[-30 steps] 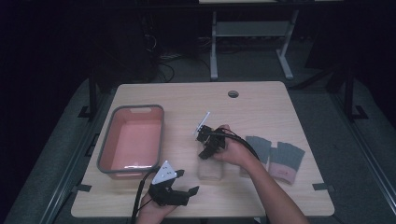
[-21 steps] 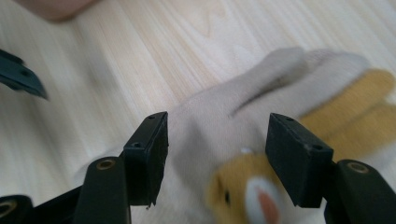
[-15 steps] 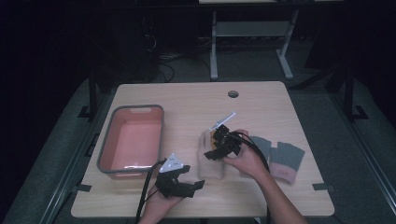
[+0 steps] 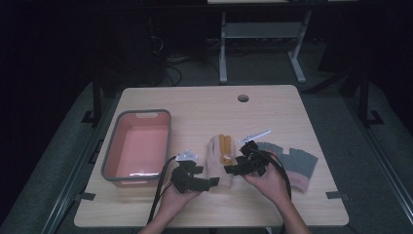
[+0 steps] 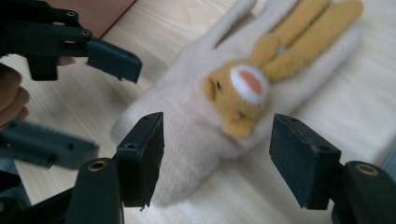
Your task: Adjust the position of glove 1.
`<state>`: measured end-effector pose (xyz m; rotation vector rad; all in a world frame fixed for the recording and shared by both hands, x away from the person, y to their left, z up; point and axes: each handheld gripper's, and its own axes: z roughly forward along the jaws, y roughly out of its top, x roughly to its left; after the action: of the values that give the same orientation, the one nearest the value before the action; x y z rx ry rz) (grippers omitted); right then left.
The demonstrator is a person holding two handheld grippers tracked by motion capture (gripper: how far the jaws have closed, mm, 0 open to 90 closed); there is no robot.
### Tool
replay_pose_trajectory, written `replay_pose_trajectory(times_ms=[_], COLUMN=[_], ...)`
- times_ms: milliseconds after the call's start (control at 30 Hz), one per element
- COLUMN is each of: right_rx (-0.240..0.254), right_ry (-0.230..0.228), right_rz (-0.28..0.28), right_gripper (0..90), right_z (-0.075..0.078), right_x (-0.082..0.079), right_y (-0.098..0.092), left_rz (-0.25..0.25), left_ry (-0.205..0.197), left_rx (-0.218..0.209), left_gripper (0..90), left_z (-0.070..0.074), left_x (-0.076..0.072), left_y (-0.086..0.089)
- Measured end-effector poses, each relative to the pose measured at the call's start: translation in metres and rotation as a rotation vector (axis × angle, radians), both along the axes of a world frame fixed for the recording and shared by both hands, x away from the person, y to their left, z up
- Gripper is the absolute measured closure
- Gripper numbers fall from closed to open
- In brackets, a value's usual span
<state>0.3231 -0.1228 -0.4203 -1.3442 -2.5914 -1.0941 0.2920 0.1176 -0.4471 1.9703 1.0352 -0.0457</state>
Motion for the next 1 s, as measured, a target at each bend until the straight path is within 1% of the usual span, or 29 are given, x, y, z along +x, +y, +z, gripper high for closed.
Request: replay_pose_trajectory(times_ms=[33, 67, 100, 167, 200, 233, 267, 300, 333, 367, 400, 433, 467, 500, 533, 567, 600, 633, 667, 700, 733, 767, 800, 867, 900, 933, 967, 1000], right_rx=[0.004, 0.022, 0.030, 0.052, 0.053, 0.041, 0.045, 0.061, 0.076, 0.094, 0.110, 0.124, 0.129, 0.131, 0.136, 0.143, 0.143, 0.153, 0.153, 0.158, 0.158, 0.161, 0.161, 0.186, 0.190, 0.194, 0.198, 0.198], right_ry=[0.005, 0.014, 0.015, 0.028, 0.040, 0.046, 0.057, 0.068, 0.088, 0.098, 0.114, 0.127, 0.132, 0.137, 0.149, 0.151, 0.151, 0.158, 0.158, 0.166, 0.166, 0.176, 0.176, 0.188, 0.187, 0.195, 0.198, 0.198], right_rz=[-0.007, -0.029, -0.035, -0.066, -0.079, -0.086, -0.104, -0.112, -0.122, -0.137, -0.143, -0.149, -0.157, -0.167, -0.176, -0.183, -0.183, -0.194, -0.194, -0.206, -0.206, -0.215, -0.215, -0.228, -0.227, -0.230, -0.235, -0.235], right_gripper=[35.2, 35.7, 35.8, 37.4, 37.3, 37.4, 38.1, 38.6, 38.8, 39.7, 40.2, 40.7, 41.0, 41.2, 41.6, 42.0, 42.0, 42.8, 42.8, 43.8, 43.8, 44.0, 44.0, 45.9, 46.3, 46.5, 48.7, 48.7], right_z=[-0.001, -0.004, -0.006, -0.011, -0.015, -0.016, -0.018, -0.020, -0.023, -0.027, -0.029, -0.031, -0.033, -0.035, -0.036, -0.037, -0.037, -0.039, -0.039, -0.039, -0.039, -0.042, -0.042, -0.044, -0.045, -0.045, -0.045, -0.045], right_x=[-0.001, -0.002, -0.002, -0.002, -0.002, -0.001, -0.001, -0.001, 0.000, 0.001, 0.001, 0.002, 0.003, 0.004, 0.005, 0.006, 0.006, 0.008, 0.008, 0.009, 0.009, 0.011, 0.011, 0.012, 0.012, 0.013, 0.014, 0.014], right_y=[-0.001, -0.002, -0.003, -0.006, -0.006, -0.007, -0.007, -0.009, -0.010, -0.011, -0.011, -0.011, -0.010, -0.010, -0.011, -0.011, -0.011, -0.011, -0.011, -0.010, -0.010, -0.009, -0.009, -0.007, -0.007, -0.006, -0.003, -0.003], left_rz=[0.009, 0.012, 0.014, 0.021, 0.024, 0.027, 0.031, 0.034, 0.034, 0.022, 0.022, 0.016, 0.016, 0.012, 0.012, 0.011, 0.005, 0.000, 0.000, -0.001, -0.003, -0.009, -0.009, -0.016, -0.023, -0.024, -0.025, -0.027], left_ry=[0.015, 0.029, 0.050, 0.056, 0.063, 0.077, 0.087, 0.100, 0.113, 0.151, 0.151, 0.164, 0.164, 0.172, 0.172, 0.175, 0.178, 0.184, 0.187, 0.187, 0.188, 0.192, 0.192, 0.198, 0.202, 0.208, 0.211, 0.212], left_rx=[0.009, 0.014, 0.009, 0.020, 0.021, 0.018, 0.016, 0.015, 0.011, 0.006, 0.006, 0.010, 0.010, 0.019, 0.019, 0.021, 0.023, 0.021, 0.021, 0.023, 0.028, 0.039, 0.039, 0.054, 0.051, 0.044, 0.040, 0.039], left_gripper=[17.1, 17.1, 17.1, 18.3, 19.8, 20.9, 22.2, 23.7, 25.6, 29.0, 31.1, 32.4, 33.9, 35.1, 36.9, 39.2, 39.2, 42.6, 42.6, 45.0, 45.0, 47.2, 47.8, 48.6, 49.6, 50.6, 52.8, 52.8], left_z=[-0.001, -0.001, -0.003, -0.004, -0.005, -0.006, -0.007, -0.009, -0.010, -0.013, -0.013, -0.015, -0.015, -0.016, -0.016, -0.016, -0.016, -0.016, -0.016, -0.016, -0.016, -0.015, -0.015, -0.014, -0.015, -0.015, -0.016, -0.016], left_x=[0.003, 0.004, 0.006, 0.009, 0.010, 0.012, 0.013, 0.015, 0.016, 0.019, 0.019, 0.019, 0.019, 0.020, 0.020, 0.020, 0.020, 0.020, 0.020, 0.020, 0.021, 0.022, 0.022, 0.023, 0.024, 0.025, 0.026, 0.026], left_y=[-0.002, -0.002, -0.004, -0.005, -0.005, -0.006, -0.005, -0.005, -0.005, -0.005, -0.005, -0.007, -0.007, -0.007, -0.007, -0.007, -0.007, -0.007, -0.007, -0.007, -0.008, -0.008, -0.008, -0.009, -0.009, -0.009, -0.009, -0.008])
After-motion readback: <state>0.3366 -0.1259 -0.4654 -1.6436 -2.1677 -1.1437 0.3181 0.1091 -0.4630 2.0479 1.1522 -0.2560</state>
